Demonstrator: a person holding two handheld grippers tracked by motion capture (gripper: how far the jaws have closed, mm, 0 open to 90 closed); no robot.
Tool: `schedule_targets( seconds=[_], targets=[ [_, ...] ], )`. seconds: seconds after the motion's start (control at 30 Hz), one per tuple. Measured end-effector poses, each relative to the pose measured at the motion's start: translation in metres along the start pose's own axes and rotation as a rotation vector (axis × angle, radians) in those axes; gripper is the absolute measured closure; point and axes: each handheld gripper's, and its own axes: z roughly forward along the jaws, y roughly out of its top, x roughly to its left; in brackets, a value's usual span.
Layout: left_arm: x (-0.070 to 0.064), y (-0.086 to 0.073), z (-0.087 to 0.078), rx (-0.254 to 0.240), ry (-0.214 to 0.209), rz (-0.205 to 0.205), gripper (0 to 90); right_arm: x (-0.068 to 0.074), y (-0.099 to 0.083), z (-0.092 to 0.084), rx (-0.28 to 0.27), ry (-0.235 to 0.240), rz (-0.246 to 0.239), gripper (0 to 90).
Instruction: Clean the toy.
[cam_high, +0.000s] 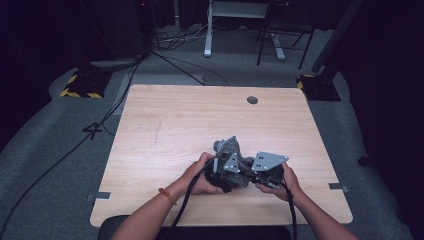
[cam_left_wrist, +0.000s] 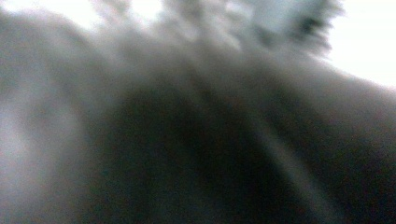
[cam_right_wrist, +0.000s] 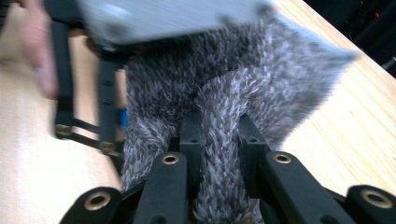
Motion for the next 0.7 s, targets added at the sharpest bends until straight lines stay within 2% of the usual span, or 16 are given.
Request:
schedule_targets(
  seconds=[0.07,0.17,0.3,0.43,0.5,0.53,0.57,0.6,0.63,0.7],
  targets=[
    [0.000,0.000,0.000,0.007,-0.005,0.014,33.7,-0.003,-0.002,0.000,0.000,-0.008,0.014,77.0],
    [0.000,0.001,-0.006,-0.017,-0.005,0.018,33.7,-0.016,-0.012,-0.005,0.007,-0.054,0.042,77.3],
    [0.001,0.002,-0.015,-0.042,-0.005,0.019,33.7,-0.021,-0.015,-0.008,0.002,-0.058,0.063,77.3],
    [0.002,0.003,-0.011,-0.021,0.015,0.013,33.7,-0.016,-0.012,-0.009,-0.005,-0.054,0.040,77.4],
    [0.002,0.002,-0.009,0.002,0.018,0.013,33.7,-0.009,-0.005,-0.010,-0.012,-0.016,0.029,77.4],
    [0.002,0.003,-0.008,0.003,0.023,0.010,33.7,-0.005,-0.002,-0.011,-0.012,-0.005,0.009,77.4],
    [0.001,0.004,-0.007,0.004,0.024,0.012,33.7,0.002,0.004,-0.010,-0.025,0.040,-0.003,77.3],
    [0.001,0.004,-0.007,0.004,0.024,0.012,33.7,0.002,0.004,-0.010,-0.025,0.040,-0.003,77.3],
    [0.000,0.005,-0.006,0.010,0.026,0.020,33.7,0.011,0.009,-0.006,-0.018,0.047,-0.037,77.2],
    [0.000,0.003,-0.006,0.019,0.036,0.012,33.7,0.012,0.009,-0.003,-0.013,0.050,-0.040,77.2]
  ],
)
